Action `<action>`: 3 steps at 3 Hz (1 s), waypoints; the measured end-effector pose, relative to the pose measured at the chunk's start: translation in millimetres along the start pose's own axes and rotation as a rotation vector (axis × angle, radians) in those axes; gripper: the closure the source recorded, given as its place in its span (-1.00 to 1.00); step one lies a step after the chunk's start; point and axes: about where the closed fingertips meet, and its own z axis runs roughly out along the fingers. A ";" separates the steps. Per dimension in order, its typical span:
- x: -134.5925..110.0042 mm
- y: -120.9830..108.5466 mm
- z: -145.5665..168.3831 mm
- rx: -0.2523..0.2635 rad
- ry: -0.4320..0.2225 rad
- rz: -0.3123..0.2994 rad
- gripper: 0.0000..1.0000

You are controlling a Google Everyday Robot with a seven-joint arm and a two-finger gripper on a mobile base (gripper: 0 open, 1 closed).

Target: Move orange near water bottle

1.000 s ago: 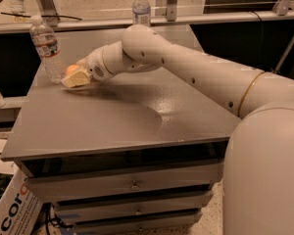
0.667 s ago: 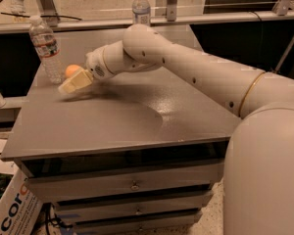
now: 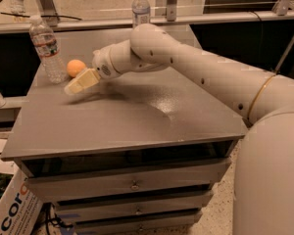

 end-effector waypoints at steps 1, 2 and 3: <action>10.5 -4.8 -43.3 0.011 -0.039 -0.003 -1.00; 34.0 -10.6 -119.1 0.022 -0.114 0.001 -1.00; 44.0 -17.0 -142.3 0.051 -0.118 0.010 -1.00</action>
Offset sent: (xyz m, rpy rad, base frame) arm -0.0402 -0.2448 0.0348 0.2159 -0.0555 -0.0648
